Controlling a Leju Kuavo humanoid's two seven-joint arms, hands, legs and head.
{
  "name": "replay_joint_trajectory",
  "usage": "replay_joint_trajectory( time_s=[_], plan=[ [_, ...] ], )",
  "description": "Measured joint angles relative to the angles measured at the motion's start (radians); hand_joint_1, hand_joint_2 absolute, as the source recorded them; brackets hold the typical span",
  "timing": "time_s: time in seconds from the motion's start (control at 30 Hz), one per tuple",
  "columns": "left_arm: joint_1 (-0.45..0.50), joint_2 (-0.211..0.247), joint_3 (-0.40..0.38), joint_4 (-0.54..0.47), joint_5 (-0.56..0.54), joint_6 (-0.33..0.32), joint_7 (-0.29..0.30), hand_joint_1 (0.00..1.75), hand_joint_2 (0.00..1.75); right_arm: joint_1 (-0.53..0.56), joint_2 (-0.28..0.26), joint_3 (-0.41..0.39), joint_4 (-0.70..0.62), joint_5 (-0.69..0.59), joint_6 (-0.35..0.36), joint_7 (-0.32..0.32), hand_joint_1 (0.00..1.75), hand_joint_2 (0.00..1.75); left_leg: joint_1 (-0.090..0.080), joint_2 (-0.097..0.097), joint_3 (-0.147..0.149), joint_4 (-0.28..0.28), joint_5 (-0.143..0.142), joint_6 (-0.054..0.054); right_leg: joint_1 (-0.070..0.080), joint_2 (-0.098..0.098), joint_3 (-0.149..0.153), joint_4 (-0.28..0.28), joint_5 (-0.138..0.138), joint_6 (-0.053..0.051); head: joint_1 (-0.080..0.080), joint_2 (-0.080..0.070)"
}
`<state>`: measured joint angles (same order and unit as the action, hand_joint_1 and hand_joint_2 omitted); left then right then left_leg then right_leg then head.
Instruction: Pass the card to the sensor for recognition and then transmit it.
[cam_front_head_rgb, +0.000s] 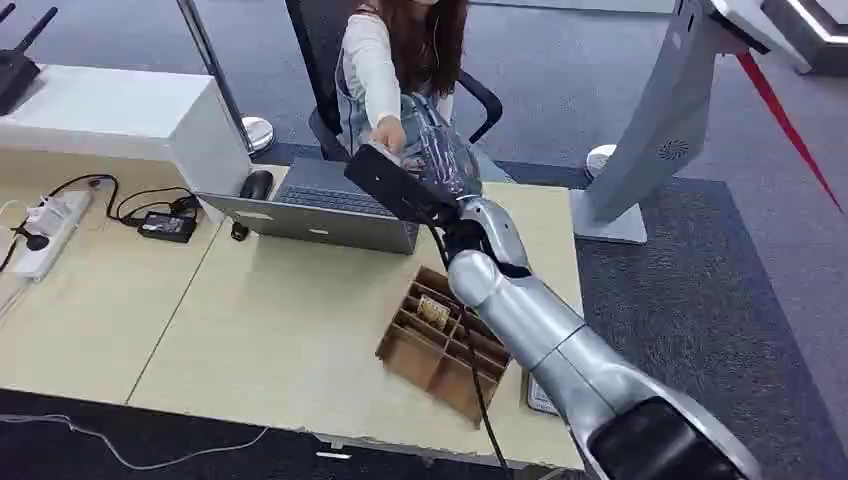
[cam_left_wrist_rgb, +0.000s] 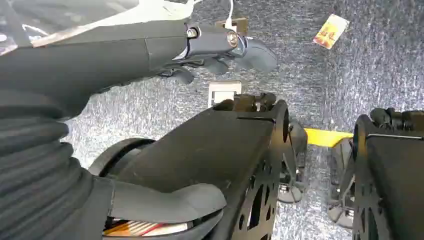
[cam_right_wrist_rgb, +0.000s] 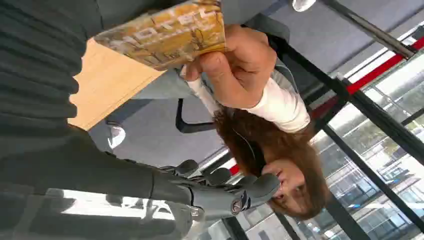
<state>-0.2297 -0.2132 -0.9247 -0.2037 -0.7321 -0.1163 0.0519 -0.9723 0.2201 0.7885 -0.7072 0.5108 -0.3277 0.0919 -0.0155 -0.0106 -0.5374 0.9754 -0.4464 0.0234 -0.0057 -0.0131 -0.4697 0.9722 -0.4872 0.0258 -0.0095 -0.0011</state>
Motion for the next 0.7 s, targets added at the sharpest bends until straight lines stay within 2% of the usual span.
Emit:
replay_joint_trajectory(
  time_s=[0.7],
  plan=[
    [0.006, -0.003, 0.032, 0.000, 0.031, 0.003, 0.016, 0.00, 1.75, 0.000, -0.010, 0.003, 0.048, -0.009, -0.017, 0.001, 1.75, 1.75, 0.000, 0.000, 0.000, 0.000, 0.000, 0.000, 0.000, 0.000, 0.000, 0.000, 0.000, 0.000, 0.000, 0.000]
  ],
)
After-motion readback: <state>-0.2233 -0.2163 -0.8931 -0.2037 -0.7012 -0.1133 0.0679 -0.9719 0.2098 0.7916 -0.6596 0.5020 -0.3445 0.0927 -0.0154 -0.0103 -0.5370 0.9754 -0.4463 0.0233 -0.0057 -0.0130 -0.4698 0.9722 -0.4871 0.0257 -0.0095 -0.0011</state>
